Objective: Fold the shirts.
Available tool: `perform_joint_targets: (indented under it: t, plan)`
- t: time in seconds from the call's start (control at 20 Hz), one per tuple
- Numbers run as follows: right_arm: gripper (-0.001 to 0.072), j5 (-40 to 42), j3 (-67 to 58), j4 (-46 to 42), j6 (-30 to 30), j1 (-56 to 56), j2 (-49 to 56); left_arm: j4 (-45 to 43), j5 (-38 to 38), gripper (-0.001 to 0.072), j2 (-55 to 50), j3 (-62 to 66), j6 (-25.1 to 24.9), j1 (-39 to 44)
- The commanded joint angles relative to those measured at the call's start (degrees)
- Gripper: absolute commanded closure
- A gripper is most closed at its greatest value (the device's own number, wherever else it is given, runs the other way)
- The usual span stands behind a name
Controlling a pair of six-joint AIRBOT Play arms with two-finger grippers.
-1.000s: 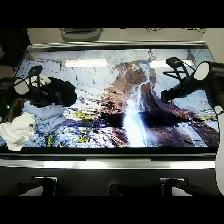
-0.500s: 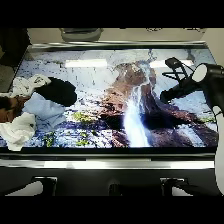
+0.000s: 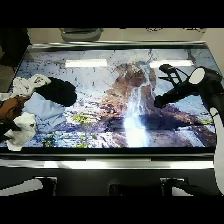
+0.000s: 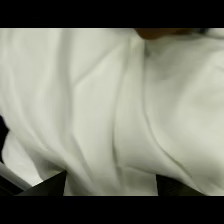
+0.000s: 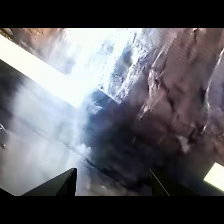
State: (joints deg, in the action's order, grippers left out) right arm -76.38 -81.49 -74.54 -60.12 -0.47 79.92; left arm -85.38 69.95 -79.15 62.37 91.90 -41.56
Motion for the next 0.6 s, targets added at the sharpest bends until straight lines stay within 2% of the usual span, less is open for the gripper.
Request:
perform_joint_targets:
  t: [0.0,0.05,0.1,0.15,0.25,0.35,0.45,0.55]
  plan:
    - [0.0179,-0.2,0.1,3.1,0.6,0.0,0.0,3.6,-3.5,0.0001,-3.1,-2.6,-4.1,-0.1]
    - [0.0179,-0.2,0.1,3.6,0.6,0.0,0.0,3.9,-3.8,0.0133,-3.1,-2.6,-5.2,-0.1]
    - [0.0179,-0.1,0.1,4.0,0.6,0.0,0.0,4.2,-3.3,0.0517,-2.9,-2.2,-6.6,-0.2]
    - [0.0179,0.2,0.1,4.0,0.6,0.0,0.0,4.2,-2.1,0.0668,-2.4,-1.3,-7.5,-0.2]
    - [0.018,0.2,0.1,4.0,1.0,0.0,0.0,4.6,0.3,0.0673,0.4,2.2,-7.8,-0.2]
    - [0.0181,-0.7,0.1,3.9,1.3,0.0,0.0,10.6,-2.6,0.0674,7.5,5.6,-3.7,-0.1]
    - [0.0181,-2.7,0.1,3.9,1.3,0.0,0.0,23.1,-10.0,0.0675,17.5,7.0,-1.2,-0.1]
    - [0.0182,-5.5,0.1,3.9,1.2,0.0,0.0,35.5,-15.3,0.0676,28.4,7.1,-1.5,1.4]
